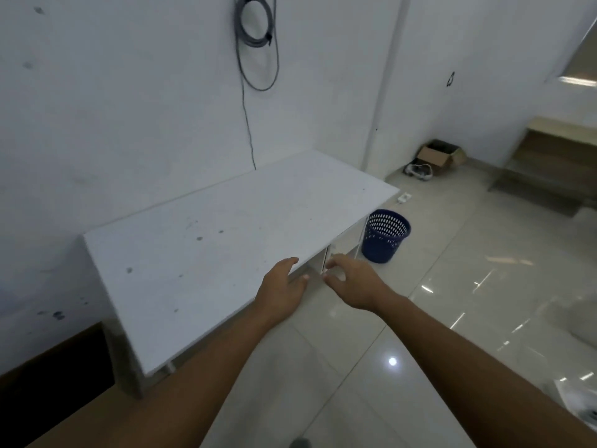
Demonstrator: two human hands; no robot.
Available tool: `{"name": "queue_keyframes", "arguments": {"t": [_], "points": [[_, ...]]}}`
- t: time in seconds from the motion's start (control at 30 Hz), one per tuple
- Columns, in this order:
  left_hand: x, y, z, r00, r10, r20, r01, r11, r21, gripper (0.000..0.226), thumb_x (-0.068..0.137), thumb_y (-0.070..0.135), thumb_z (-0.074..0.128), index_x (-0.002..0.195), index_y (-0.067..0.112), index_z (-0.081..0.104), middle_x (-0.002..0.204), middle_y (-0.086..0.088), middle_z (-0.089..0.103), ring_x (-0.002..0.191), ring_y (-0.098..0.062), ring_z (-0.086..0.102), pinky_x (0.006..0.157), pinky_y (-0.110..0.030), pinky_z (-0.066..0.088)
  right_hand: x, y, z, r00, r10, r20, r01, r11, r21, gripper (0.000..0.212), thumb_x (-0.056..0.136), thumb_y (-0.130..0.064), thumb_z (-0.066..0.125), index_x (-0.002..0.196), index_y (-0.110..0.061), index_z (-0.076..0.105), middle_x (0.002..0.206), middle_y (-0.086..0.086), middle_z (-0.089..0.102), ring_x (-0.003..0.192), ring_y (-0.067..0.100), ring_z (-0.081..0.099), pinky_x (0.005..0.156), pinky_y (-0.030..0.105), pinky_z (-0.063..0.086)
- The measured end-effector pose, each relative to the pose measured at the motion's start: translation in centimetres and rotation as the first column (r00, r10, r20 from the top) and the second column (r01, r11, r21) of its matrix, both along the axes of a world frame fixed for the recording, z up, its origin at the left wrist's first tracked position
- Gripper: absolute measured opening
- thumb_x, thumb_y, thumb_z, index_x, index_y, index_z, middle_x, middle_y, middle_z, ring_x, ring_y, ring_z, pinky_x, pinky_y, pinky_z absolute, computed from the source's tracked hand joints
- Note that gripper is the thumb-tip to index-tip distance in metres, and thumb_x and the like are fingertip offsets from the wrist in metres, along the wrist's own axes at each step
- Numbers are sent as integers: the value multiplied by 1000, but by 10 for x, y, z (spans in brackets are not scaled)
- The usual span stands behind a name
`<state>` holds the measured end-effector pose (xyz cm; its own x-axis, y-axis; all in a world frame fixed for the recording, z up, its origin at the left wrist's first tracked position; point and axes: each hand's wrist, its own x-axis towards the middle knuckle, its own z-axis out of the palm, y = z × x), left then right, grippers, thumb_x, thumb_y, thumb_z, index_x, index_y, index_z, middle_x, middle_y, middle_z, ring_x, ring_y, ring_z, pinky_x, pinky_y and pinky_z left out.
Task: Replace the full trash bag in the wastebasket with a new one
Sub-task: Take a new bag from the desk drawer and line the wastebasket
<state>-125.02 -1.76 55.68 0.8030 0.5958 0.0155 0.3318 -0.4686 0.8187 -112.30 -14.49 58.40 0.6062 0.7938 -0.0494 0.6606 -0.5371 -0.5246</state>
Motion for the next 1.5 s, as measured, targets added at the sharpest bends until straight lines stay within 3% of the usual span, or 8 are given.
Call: {"name": "queue_keyframes", "arguments": {"t": [0.13, 0.23, 0.43, 0.63, 0.9, 1.03, 1.4, 1.5], "points": [[103, 3, -4, 1000, -15, 12, 16, 1000, -20, 49, 96, 28, 55, 141, 11, 45, 148, -2, 45, 137, -16, 40, 105, -18, 27, 94, -9, -3, 996, -72, -45, 72, 997, -2, 32, 95, -33, 57, 121, -14, 60, 124, 3, 62, 113, 22, 58, 96, 33, 48], [174, -7, -4, 997, -75, -15, 74, 995, -62, 46, 97, 28, 53, 139, 11, 47, 145, -3, 48, 132, -18, 45, 96, -13, 28, 159, -21, 0, 995, -95, -39, 94, 995, -40, 31, 96, -31, 56, 122, -15, 60, 126, 3, 61, 113, 20, 57, 93, 26, 44], [306, -18, -16, 993, -98, -66, 94, 993, -69, 51, 96, 33, 54, 142, 13, 44, 147, -3, 47, 132, -18, 45, 108, -27, 35, 290, -36, -17, 991, -109, -73, 105, 993, -59, 32, 97, -34, 54, 123, -16, 58, 129, 1, 60, 115, 17, 55, 88, 20, 37], [416, -32, -42, 996, 63, -68, -68, 996, -64, 51, 96, 36, 53, 142, 16, 42, 147, -2, 45, 132, -20, 45, 109, -34, 37, 420, -30, -39, 994, 16, -107, -24, 997, -78, 33, 98, -33, 54, 125, -15, 58, 130, 2, 60, 114, 18, 57, 87, 21, 40], [503, -56, -64, 945, 319, -77, -324, 943, -74, 48, 96, 34, 55, 140, 15, 46, 146, -1, 47, 134, -19, 43, 113, -36, 34, 539, -9, -62, 941, 295, -165, -322, 932, -168, 34, 96, -39, 54, 121, -16, 60, 126, 4, 63, 112, 20, 58, 97, 32, 46], [536, -37, -91, 911, 398, -111, -408, 908, -89, 48, 97, 34, 52, 140, 14, 45, 147, 0, 45, 136, -16, 40, 114, -36, 31, 582, 11, -91, 902, 368, -225, -411, 892, -191, 35, 96, -37, 54, 123, -16, 59, 129, 3, 61, 114, 19, 57, 91, 24, 42], [631, 0, -180, 883, 439, -168, -453, 890, -57, 43, 97, 28, 53, 137, 11, 48, 141, -3, 49, 131, -16, 44, 111, -23, 29, 683, 68, -179, 857, 418, -302, -486, 851, -201, 36, 97, -35, 55, 125, -13, 60, 130, 3, 61, 119, 19, 55, 94, 22, 38], [646, 8, -214, 866, 485, -123, -489, 872, 2, 38, 96, 23, 55, 131, 9, 53, 134, -3, 51, 120, -10, 47, 106, -24, 37, 703, 86, -219, 837, 464, -291, -519, 842, -150, 32, 96, -31, 57, 119, -10, 62, 122, 6, 65, 113, 22, 59, 92, 24, 41]]}}
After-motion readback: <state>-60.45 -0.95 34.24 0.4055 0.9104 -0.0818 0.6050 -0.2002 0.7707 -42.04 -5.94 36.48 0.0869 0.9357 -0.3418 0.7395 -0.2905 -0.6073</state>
